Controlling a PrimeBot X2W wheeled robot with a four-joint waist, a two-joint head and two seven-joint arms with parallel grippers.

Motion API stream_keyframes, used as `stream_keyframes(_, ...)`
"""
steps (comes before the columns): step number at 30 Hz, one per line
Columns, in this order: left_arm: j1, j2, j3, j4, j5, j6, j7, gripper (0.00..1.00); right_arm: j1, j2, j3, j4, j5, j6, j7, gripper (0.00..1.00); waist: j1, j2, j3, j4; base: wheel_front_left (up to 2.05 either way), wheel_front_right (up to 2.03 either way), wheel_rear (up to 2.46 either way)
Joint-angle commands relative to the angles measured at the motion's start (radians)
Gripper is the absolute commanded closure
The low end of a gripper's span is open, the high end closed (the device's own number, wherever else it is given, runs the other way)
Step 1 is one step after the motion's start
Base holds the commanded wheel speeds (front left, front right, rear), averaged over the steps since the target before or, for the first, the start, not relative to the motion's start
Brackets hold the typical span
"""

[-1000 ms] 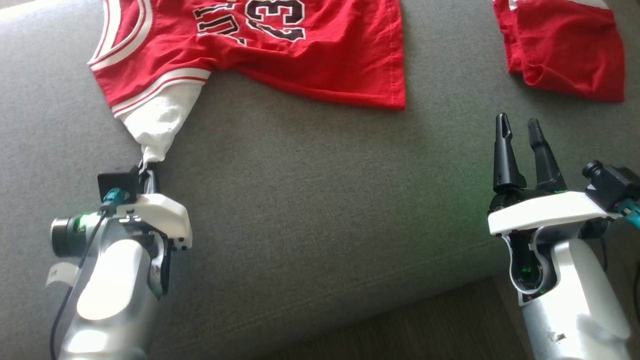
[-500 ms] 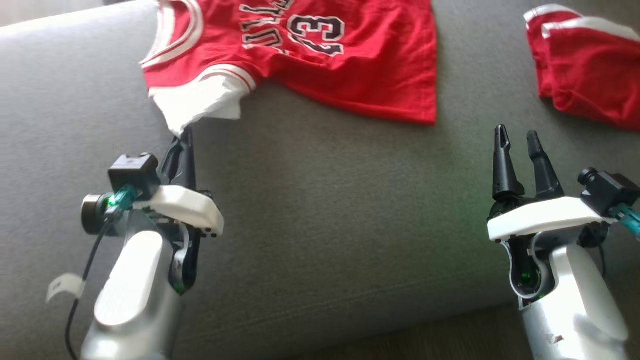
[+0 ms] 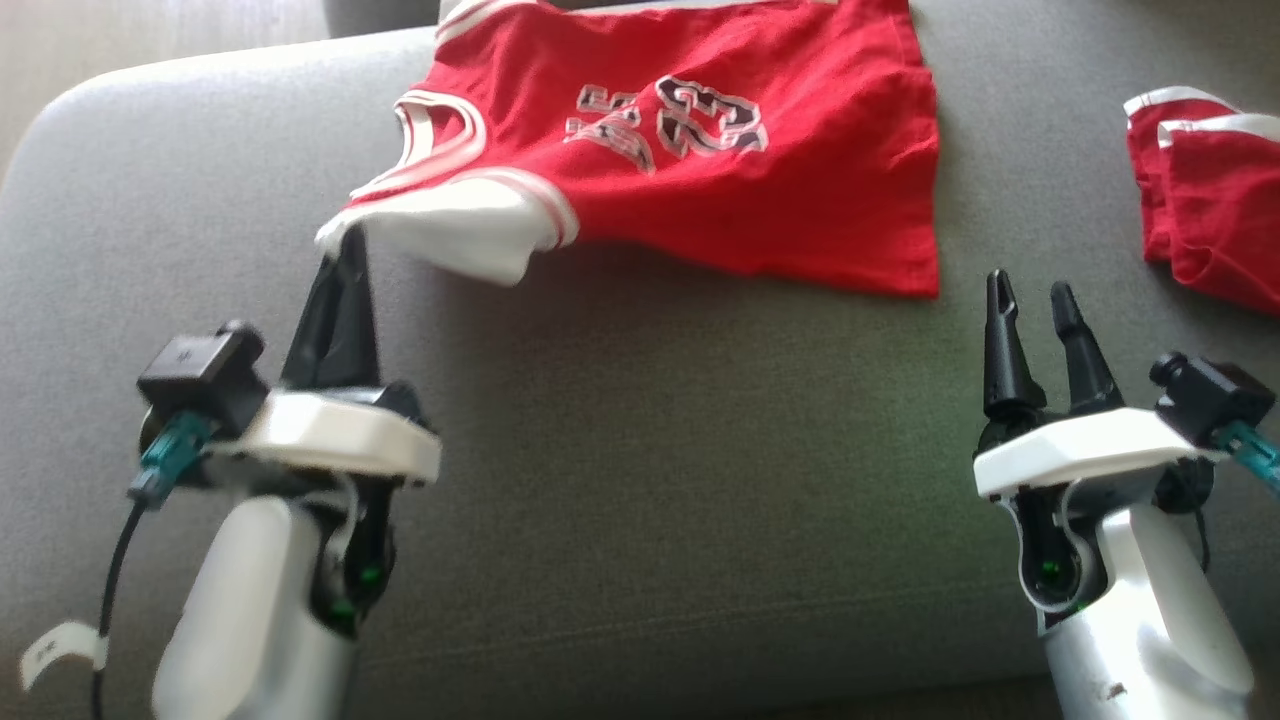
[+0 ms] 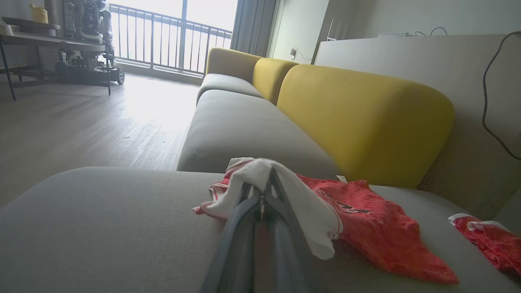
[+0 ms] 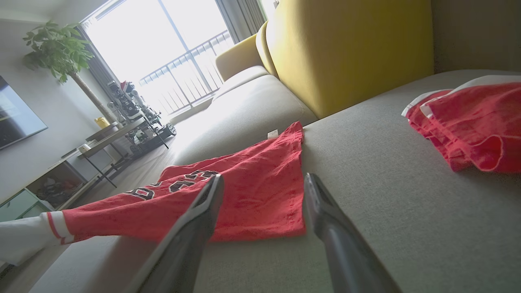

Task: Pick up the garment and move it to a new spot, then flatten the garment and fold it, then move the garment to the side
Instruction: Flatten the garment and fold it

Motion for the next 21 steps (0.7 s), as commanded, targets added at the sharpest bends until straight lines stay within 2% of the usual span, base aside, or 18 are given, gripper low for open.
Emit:
stream_keyframes(1,-0.011,0.032,0.047,-0.041,-0.002,0.009,0.012,1.0,-0.003,0.008,0.02,-0.026,-0.012,0.0,-0.009,0.0,0.0,-0.0001,-0.007,0.008,0.0,0.0,0.0)
stream_keyframes(7,0.062,0.101,0.02,0.004,0.038,0.017,0.107,1.0,-0.009,0.008,0.033,-0.004,-0.008,0.0,-0.008,0.0,0.0,-0.0001,-0.011,0.011,0.0,0.0,0.0)
stream_keyframes(11,0.079,0.129,-0.008,0.07,0.081,0.026,0.126,1.0,-0.013,0.008,0.033,0.022,-0.014,0.0,-0.001,0.0,0.0,-0.0001,-0.007,0.007,0.0,0.0,0.0)
stream_keyframes(16,0.066,0.112,-0.007,0.12,0.077,0.033,0.076,1.0,-0.043,0.008,0.006,0.085,0.02,0.0,0.015,0.0,0.0,-0.0001,0.003,0.007,0.0,0.0,0.0)
stream_keyframes(21,0.038,0.072,-0.004,0.118,0.05,0.032,0.024,1.0,-0.115,0.008,-0.012,0.198,0.088,0.0,0.034,0.0,0.0,-0.0001,0.02,0.034,0.0,0.0,0.0)
